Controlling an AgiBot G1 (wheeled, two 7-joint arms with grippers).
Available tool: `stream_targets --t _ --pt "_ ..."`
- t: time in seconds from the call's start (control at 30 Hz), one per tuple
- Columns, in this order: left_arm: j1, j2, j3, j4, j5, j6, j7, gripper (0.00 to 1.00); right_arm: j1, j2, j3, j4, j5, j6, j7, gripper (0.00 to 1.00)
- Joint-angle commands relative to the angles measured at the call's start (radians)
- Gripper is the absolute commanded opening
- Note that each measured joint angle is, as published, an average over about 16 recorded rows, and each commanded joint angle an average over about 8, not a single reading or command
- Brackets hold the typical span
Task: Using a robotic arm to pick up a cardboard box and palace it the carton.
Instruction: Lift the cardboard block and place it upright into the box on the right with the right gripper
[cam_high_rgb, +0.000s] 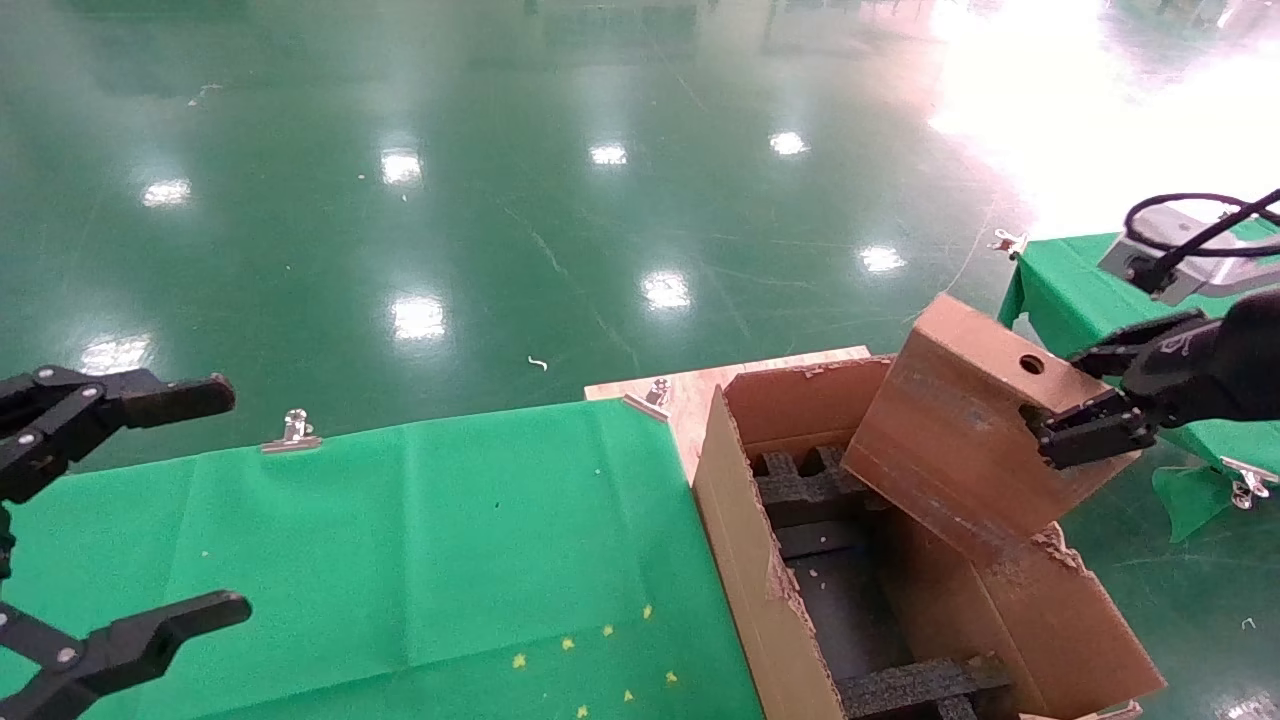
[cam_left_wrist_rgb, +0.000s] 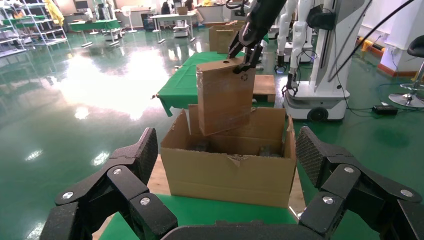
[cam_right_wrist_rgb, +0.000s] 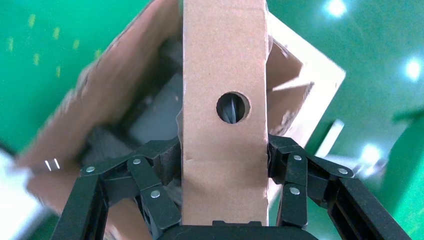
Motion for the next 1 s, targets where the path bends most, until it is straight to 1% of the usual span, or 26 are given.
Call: stream_targets --t 0.03,0.13,0.2,0.3,0.4,0.6,0.9,1.0 --pt "0.0 0.0 0.0 0.0 0.0 0.0 0.0 1.0 -0.001 0.028 -0.007 0.051 -0.029 0.04 0.118 0.0" --pt "0.0 0.0 0.0 0.0 0.0 0.0 0.0 1.0 -0.012 0.038 -0.02 0.081 -0.066 0.067 0.255 0.0" --pt "0.0 0.0 0.0 0.0 0.0 0.0 0.0 1.0 -0.023 0.037 -0.029 0.086 -0.074 0.07 0.322 0.0" --pt "0.0 0.0 0.0 0.0 0.0 0.0 0.0 1.0 -0.039 0.035 -0.041 0.087 -0.061 0.058 0.396 0.0" --pt "0.0 0.0 0.0 0.0 0.0 0.0 0.0 1.0 -0.052 0.035 -0.05 0.086 -0.036 0.04 0.448 0.0" --pt "0.0 0.0 0.0 0.0 0.0 0.0 0.0 1.0 -0.062 0.036 -0.058 0.09 -0.021 0.03 0.502 0.0" --pt "0.0 0.0 0.0 0.0 -0.001 0.0 0.0 1.0 -0.064 0.033 -0.059 0.08 -0.025 0.031 0.5 0.0" --pt "0.0 0.0 0.0 0.0 -0.001 0.0 0.0 1.0 -0.068 0.03 -0.062 0.068 -0.039 0.047 0.52 0.0"
